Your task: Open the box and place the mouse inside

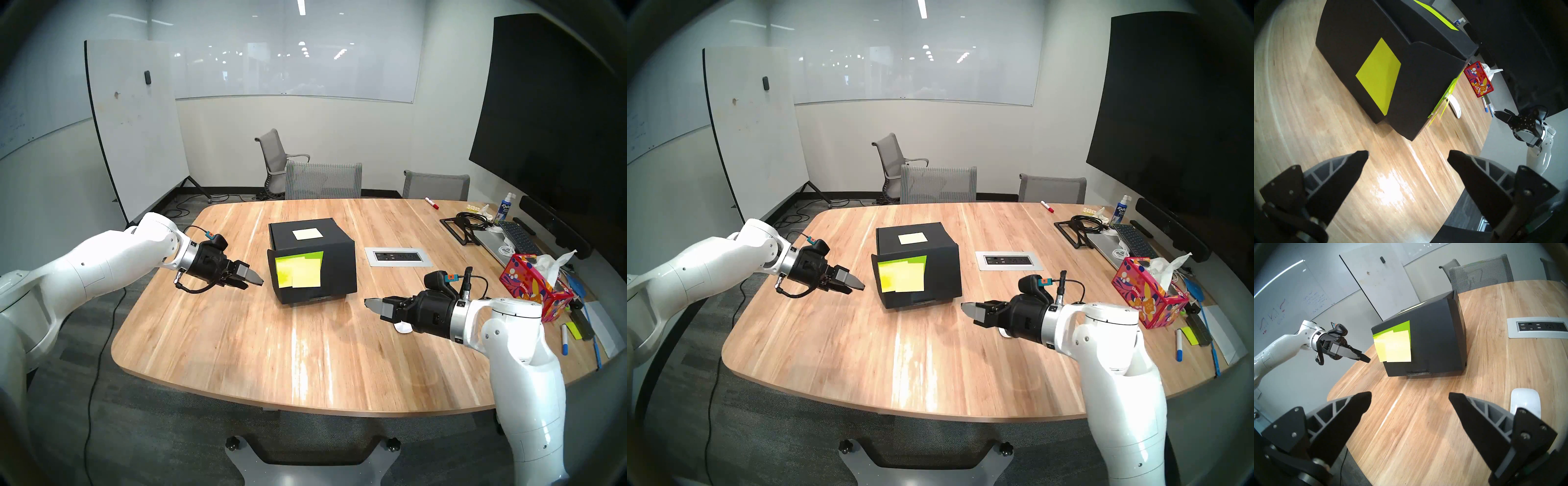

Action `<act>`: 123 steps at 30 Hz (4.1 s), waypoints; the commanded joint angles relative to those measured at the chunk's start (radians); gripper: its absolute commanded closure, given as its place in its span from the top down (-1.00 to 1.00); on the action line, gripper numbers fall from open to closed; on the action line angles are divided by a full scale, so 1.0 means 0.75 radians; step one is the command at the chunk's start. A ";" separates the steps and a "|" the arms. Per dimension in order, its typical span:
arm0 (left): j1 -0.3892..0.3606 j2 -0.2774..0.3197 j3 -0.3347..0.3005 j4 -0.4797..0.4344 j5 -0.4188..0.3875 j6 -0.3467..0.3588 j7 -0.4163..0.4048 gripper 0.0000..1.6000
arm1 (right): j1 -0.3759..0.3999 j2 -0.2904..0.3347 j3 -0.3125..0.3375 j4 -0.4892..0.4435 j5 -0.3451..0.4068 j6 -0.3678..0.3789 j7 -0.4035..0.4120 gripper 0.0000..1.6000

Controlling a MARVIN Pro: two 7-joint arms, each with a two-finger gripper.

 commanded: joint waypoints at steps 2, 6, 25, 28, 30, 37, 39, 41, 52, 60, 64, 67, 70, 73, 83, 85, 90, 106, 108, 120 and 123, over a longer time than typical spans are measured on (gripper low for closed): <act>0.010 -0.015 -0.021 -0.010 -0.012 -0.081 -0.052 1.00 | 0.010 0.003 -0.002 -0.028 0.007 -0.004 0.002 1.00; 0.013 -0.034 -0.024 -0.015 0.000 -0.135 -0.057 1.00 | 0.010 0.003 -0.002 -0.027 0.007 -0.004 0.003 1.00; -0.022 -0.159 -0.043 0.076 0.035 -0.283 -0.085 1.00 | 0.010 0.003 -0.002 -0.026 0.006 -0.004 0.005 1.00; -0.030 -0.180 -0.049 0.104 0.041 -0.292 -0.088 1.00 | 0.010 0.003 -0.002 -0.026 0.006 -0.004 0.005 1.00; -0.032 -0.185 -0.050 0.111 0.042 -0.293 -0.089 1.00 | 0.010 0.003 -0.002 -0.026 0.006 -0.004 0.005 1.00; -0.051 -0.220 -0.053 0.168 0.049 -0.302 -0.106 1.00 | 0.010 0.003 -0.002 -0.026 0.005 -0.004 0.005 1.00; -0.064 -0.225 -0.045 0.186 0.057 -0.288 -0.121 1.00 | 0.010 0.003 -0.002 -0.026 0.006 -0.004 0.005 1.00; -0.078 -0.221 -0.036 0.184 0.074 -0.274 -0.115 1.00 | 0.010 0.003 -0.002 -0.027 0.005 -0.004 0.005 1.00; -0.179 -0.165 -0.006 0.209 0.163 -0.143 -0.238 1.00 | 0.009 0.003 -0.002 -0.025 0.004 -0.004 0.007 1.00; -0.176 -0.222 -0.017 0.272 0.184 -0.157 -0.242 1.00 | 0.010 0.003 -0.002 -0.026 0.005 -0.004 0.006 1.00; -0.163 -0.258 -0.029 0.303 0.179 -0.171 -0.234 1.00 | 0.010 0.003 -0.002 -0.026 0.005 -0.004 0.006 1.00; -0.148 -0.293 -0.046 0.335 0.166 -0.199 -0.236 1.00 | 0.010 0.003 -0.002 -0.026 0.005 -0.004 0.006 1.00; -0.140 -0.311 -0.054 0.345 0.158 -0.215 -0.221 1.00 | 0.010 0.003 -0.002 -0.026 0.005 -0.004 0.006 1.00; -0.131 -0.329 -0.061 0.359 0.154 -0.241 -0.211 1.00 | 0.010 0.003 -0.001 -0.026 0.005 -0.004 0.006 1.00; -0.132 -0.364 -0.062 0.401 0.148 -0.263 -0.217 1.00 | 0.010 0.002 -0.001 -0.027 0.005 -0.004 0.005 1.00; -0.134 -0.367 -0.060 0.408 0.149 -0.262 -0.223 1.00 | 0.010 0.002 -0.001 -0.027 0.005 -0.004 0.005 1.00; -0.157 -0.374 -0.033 0.448 0.171 -0.240 -0.298 -1.00 | 0.010 0.002 -0.001 -0.027 0.005 -0.004 0.005 1.00; -0.248 -0.339 0.040 0.476 0.219 -0.066 -0.508 -1.00 | 0.009 0.003 -0.002 -0.025 0.004 -0.004 0.007 1.00; -0.251 -0.331 0.037 0.464 0.211 -0.058 -0.498 -1.00 | 0.009 0.003 -0.002 -0.025 0.004 -0.004 0.007 1.00; -0.275 -0.221 -0.011 0.282 0.075 0.107 -0.332 -1.00 | 0.009 0.002 -0.002 -0.022 0.003 -0.004 0.009 1.00; -0.277 -0.179 -0.037 0.208 0.013 0.146 -0.262 -1.00 | 0.009 0.002 -0.002 -0.022 0.002 -0.004 0.010 1.00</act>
